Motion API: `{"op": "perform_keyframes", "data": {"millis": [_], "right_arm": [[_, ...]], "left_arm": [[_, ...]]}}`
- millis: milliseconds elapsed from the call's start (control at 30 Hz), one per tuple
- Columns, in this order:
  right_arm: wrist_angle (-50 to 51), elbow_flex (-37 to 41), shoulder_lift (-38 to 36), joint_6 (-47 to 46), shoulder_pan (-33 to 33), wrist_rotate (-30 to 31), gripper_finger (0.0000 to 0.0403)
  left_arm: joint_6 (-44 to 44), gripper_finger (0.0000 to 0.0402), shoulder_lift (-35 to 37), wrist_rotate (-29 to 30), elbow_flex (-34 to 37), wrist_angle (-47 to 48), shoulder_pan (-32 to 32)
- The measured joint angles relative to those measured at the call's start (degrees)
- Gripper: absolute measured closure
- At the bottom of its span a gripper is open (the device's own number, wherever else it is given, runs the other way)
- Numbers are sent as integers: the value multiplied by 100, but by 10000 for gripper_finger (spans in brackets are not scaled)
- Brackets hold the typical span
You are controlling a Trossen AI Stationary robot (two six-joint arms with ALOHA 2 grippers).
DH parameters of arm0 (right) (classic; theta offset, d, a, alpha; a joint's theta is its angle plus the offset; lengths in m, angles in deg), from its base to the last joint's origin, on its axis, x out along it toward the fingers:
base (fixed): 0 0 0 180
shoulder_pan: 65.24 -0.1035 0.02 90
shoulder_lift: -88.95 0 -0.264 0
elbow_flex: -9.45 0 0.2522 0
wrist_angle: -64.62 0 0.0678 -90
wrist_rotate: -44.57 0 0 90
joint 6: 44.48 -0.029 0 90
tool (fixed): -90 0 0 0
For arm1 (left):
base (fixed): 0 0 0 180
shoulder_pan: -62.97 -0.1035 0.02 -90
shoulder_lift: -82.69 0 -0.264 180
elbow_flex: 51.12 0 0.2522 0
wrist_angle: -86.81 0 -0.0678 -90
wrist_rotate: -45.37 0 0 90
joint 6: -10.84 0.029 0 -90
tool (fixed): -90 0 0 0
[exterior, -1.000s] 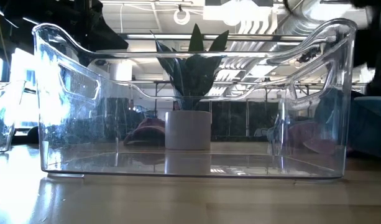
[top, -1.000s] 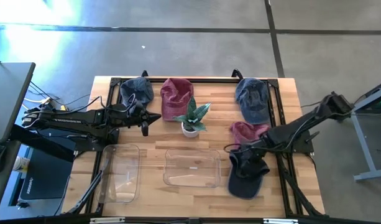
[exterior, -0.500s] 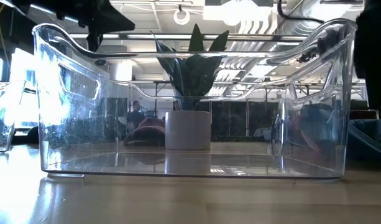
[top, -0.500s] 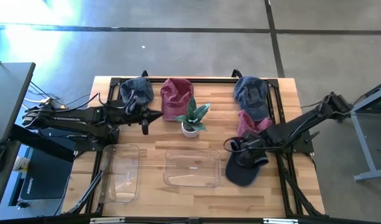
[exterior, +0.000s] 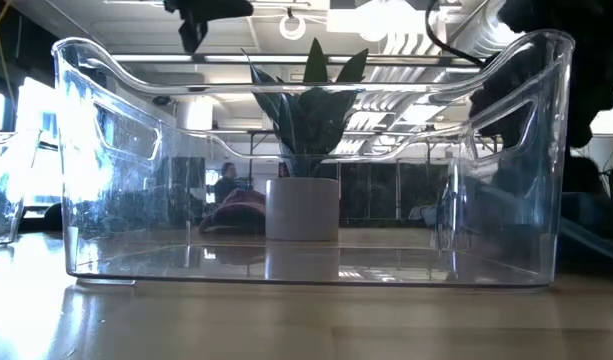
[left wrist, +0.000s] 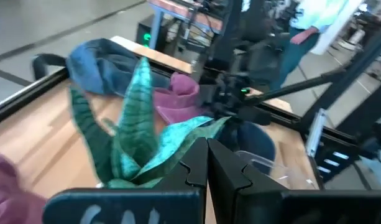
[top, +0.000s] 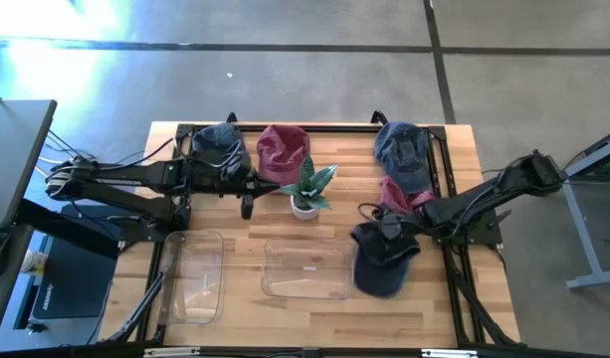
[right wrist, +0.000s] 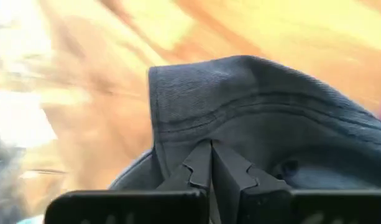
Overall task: Pick & Place hat
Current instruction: Put the bottom blue cap into the left transparent bin
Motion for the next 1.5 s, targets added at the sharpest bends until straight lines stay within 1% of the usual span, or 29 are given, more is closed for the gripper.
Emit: {"op": "perform_keyframes", "data": {"millis": [67, 133, 233, 300, 367, 500, 567, 633, 700, 800, 867, 967, 1033, 1100, 1133, 1200, 1300, 1333, 1433, 1500], "right_arm": [[-357, 259, -34, -24, 156, -69, 399], [-336, 336, -116, -69, 269, -155, 401], [-194, 134, -307, 113, 318, -461, 400], [-10, -235, -456, 333, 292, -657, 401], [735, -692, -519, 337, 257, -666, 401], [2804, -1556, -382, 414, 230, -170, 401], [3749, -1894, -358, 483, 316, -81, 396], [4729, -2102, -344, 493, 485, -220, 385], [5350, -2165, -360, 675, 726, -591, 364], [5359, -1824, -420, 1121, 1084, -1290, 313], [5058, -1499, -420, 1392, 1262, -1445, 271], [4169, -1035, -425, 1739, 1422, -1488, 221], [3468, -827, -442, 1902, 1449, -1659, 210], [3108, -712, -438, 1928, 1460, -1679, 223], [3052, -685, -435, 1926, 1459, -1631, 240], [3075, -664, -442, 1990, 1457, -1519, 288], [3121, -675, -433, 2294, 1455, -1330, 374], [3212, -733, -429, 2413, 1455, -1275, 388], [3973, -1219, -415, 2438, 1440, -826, 379], [4683, -1752, -418, 2434, 1347, -211, 382]], "left_arm": [[1, 402, -132, -107, -54, 15, 0], [2, 402, -213, -147, -87, 35, 2], [-9, 402, -244, -256, -130, 21, 1], [-39, 402, -241, -255, -139, -29, 2], [-43, 402, -240, -253, -139, -28, 7], [-109, 402, -240, -178, -213, 28, 89], [-107, 402, -240, -127, -311, 18, 177], [-54, 402, -265, -64, -401, 2, 279], [19, 402, -383, 29, -498, -8, 357], [155, 402, -439, 55, -565, 65, 423], [188, 402, -471, 53, -620, -46, 422], [144, 402, -523, 55, -605, 42, 420], [105, 402, -524, 55, -598, 45, 420], [105, 402, -507, 58, -602, 7, 420], [105, 402, -508, 78, -602, 8, 420], [103, 402, -513, 164, -602, 20, 420], [103, 402, -511, 285, -602, 13, 420], [103, 402, -511, 324, -602, 15, 420], [85, 402, -512, 411, -602, 16, 423], [12, 402, -511, 500, -602, 19, 488]]}}
